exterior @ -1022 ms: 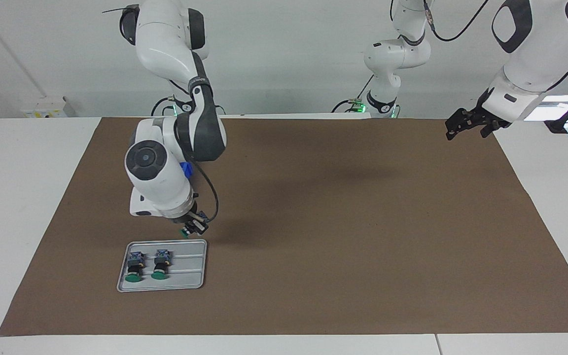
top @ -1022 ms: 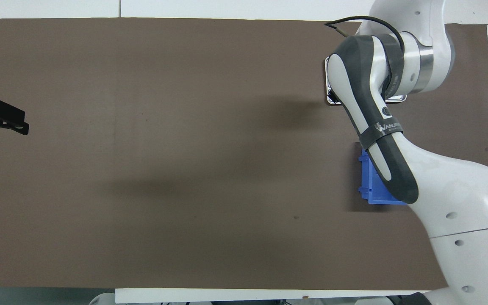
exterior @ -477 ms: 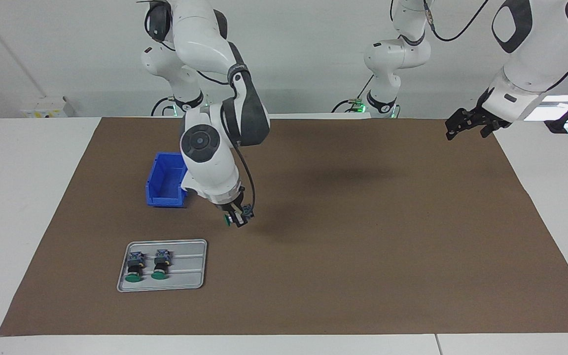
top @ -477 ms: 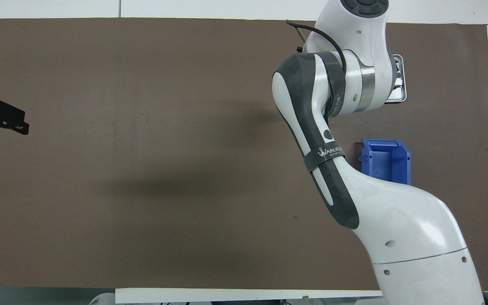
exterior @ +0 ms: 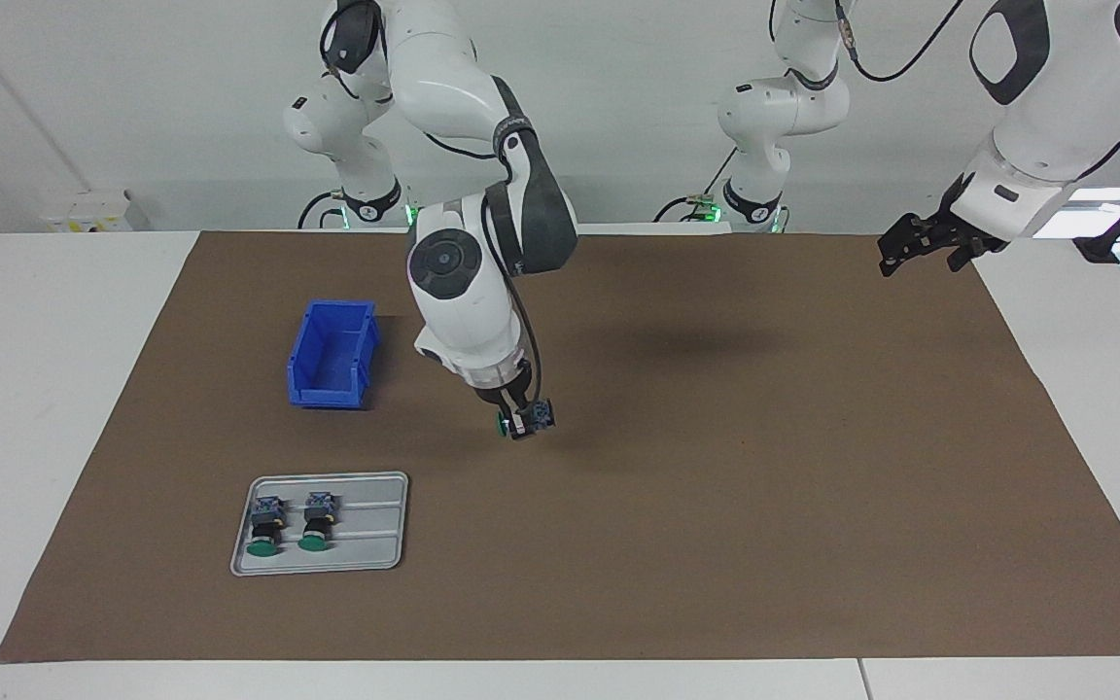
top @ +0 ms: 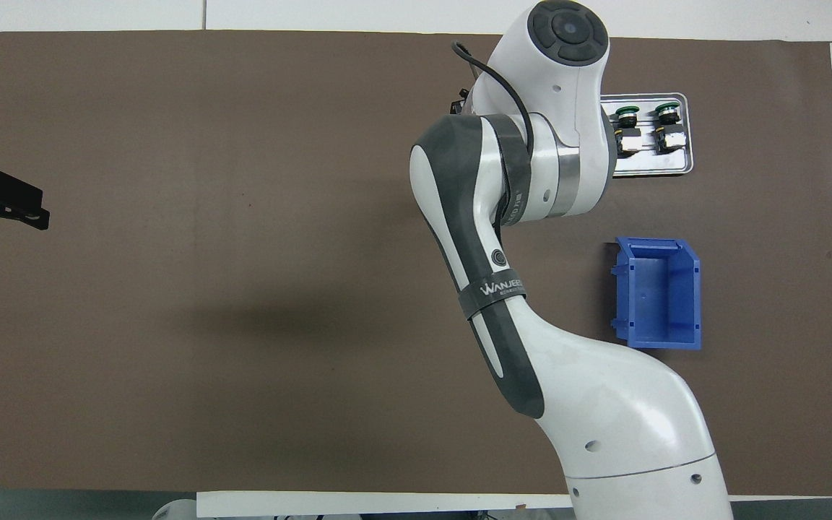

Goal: Place and press button with both arms
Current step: 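Lift the green button and carry it toward the table center, then lower the green button onto the table center and open the right gripper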

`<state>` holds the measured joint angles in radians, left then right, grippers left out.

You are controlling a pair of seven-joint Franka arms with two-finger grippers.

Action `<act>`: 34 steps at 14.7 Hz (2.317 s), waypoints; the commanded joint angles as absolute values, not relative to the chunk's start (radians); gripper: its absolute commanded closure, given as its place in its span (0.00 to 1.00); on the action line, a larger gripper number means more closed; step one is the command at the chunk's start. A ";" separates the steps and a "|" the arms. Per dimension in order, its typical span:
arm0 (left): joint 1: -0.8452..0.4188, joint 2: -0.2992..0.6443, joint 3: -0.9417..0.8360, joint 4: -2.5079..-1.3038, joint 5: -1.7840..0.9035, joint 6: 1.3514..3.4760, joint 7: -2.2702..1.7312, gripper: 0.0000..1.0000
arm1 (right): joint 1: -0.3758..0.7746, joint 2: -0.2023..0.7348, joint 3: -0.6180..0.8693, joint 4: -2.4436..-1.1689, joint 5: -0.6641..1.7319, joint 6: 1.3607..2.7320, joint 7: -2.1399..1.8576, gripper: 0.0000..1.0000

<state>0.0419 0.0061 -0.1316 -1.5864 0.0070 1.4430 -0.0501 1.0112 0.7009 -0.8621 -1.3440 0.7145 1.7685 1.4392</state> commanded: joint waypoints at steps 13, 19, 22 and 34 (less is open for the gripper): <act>0.038 -0.023 -0.123 -1.621 0.000 1.465 -0.044 0.00 | 1.270 0.784 -1.025 -1.545 0.886 1.769 1.407 0.87; 0.034 -0.025 -0.124 -1.623 0.000 1.465 -0.046 0.00 | 1.350 0.808 -1.094 -1.626 0.948 1.776 1.359 0.85; 0.026 -0.023 -0.124 -1.621 0.000 1.468 -0.048 0.00 | 1.358 0.811 -1.097 -1.635 0.950 1.776 1.345 0.79; 0.021 -0.026 -0.129 -1.629 0.000 1.480 -0.052 0.00 | 1.356 0.815 -1.123 -1.637 0.931 1.761 1.306 0.18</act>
